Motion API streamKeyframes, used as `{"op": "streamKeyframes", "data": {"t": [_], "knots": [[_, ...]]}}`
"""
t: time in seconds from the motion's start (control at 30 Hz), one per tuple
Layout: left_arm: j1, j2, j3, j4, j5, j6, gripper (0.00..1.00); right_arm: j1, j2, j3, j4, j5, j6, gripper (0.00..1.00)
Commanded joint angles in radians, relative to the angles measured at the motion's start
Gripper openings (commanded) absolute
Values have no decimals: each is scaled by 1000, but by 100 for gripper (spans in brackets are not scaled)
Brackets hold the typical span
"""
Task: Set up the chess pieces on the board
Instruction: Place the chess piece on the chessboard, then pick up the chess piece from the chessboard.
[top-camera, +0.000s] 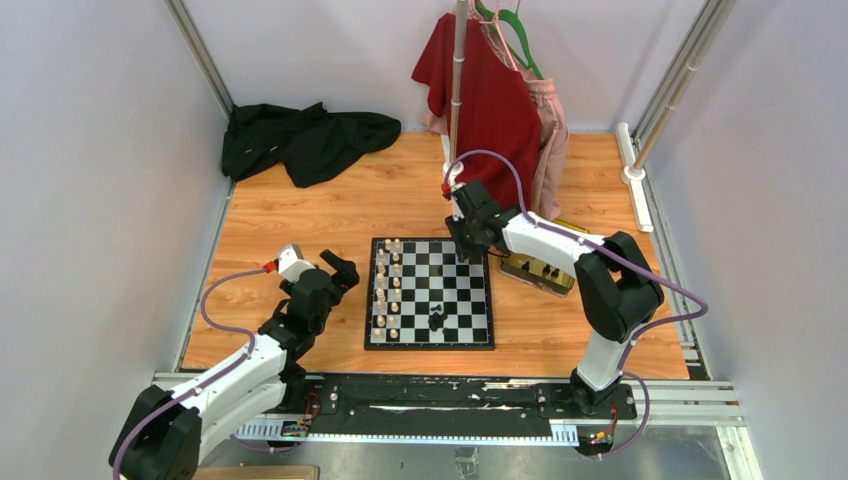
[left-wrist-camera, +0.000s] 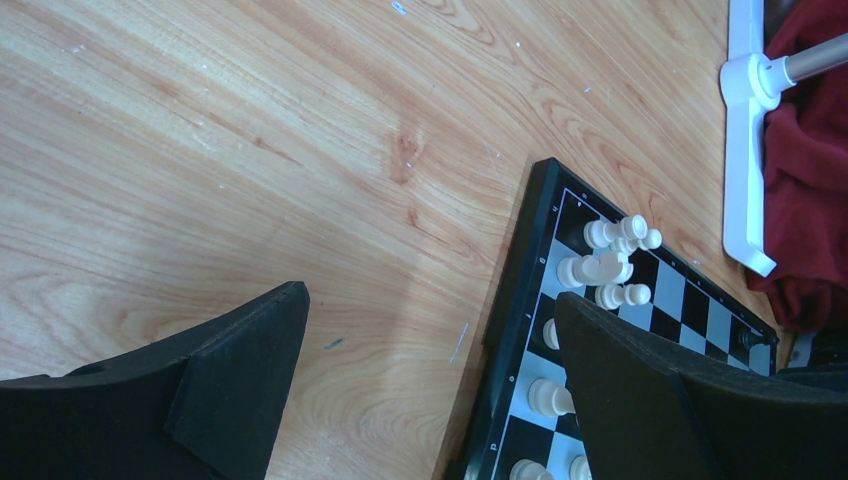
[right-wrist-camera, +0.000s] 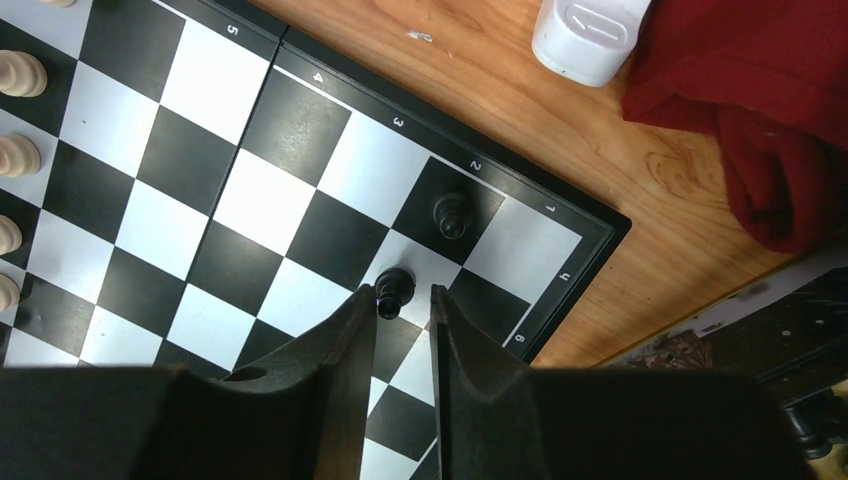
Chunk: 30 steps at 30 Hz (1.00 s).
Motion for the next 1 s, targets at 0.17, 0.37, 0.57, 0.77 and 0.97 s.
{"op": "streamKeyframes", "data": {"t": [0.17, 0.37, 0.57, 0.77, 0.97], "knots": [[7, -15, -11, 23, -8, 6, 100, 7, -65, 22, -44, 17, -39, 33], [7, -35, -18, 13, -10, 7, 100, 80, -167, -46, -70, 87, -28, 33], [7, -45, -25, 7, -13, 6, 100, 208, -280, -157, -83, 105, 18, 33], [7, -49, -27, 6, -10, 4, 100, 340, -353, -239, -78, 117, 69, 33], [7, -50, -28, 5, -4, 3, 100, 412, -369, -262, -80, 124, 102, 33]]}}
